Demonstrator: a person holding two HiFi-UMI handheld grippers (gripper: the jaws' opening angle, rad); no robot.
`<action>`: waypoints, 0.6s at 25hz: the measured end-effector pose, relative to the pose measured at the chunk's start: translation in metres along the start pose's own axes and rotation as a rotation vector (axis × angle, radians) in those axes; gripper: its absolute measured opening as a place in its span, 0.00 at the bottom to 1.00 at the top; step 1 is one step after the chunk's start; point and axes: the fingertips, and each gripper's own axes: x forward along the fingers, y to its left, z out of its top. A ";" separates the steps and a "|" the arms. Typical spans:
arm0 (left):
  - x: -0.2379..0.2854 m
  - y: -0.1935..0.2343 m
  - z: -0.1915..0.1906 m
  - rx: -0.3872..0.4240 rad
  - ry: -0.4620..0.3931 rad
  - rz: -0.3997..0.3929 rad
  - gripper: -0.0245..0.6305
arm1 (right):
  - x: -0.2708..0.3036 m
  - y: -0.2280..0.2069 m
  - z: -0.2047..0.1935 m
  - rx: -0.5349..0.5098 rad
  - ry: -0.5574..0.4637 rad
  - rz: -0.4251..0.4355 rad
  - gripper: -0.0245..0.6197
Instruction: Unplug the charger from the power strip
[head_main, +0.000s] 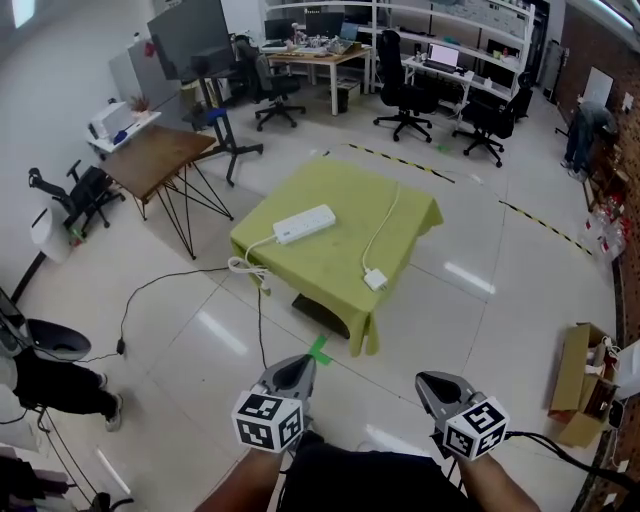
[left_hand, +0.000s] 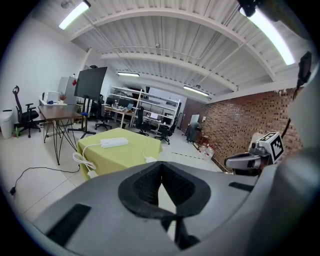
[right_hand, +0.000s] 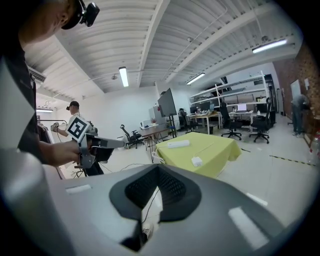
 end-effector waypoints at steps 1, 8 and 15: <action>0.000 -0.003 0.000 0.002 0.001 0.002 0.05 | -0.002 -0.001 -0.001 0.005 -0.002 0.003 0.04; -0.002 -0.014 -0.001 0.014 -0.002 0.017 0.05 | -0.010 -0.007 -0.006 0.009 -0.006 0.023 0.04; -0.007 -0.020 -0.001 0.018 -0.008 0.020 0.05 | -0.011 -0.003 -0.010 0.010 -0.003 0.038 0.04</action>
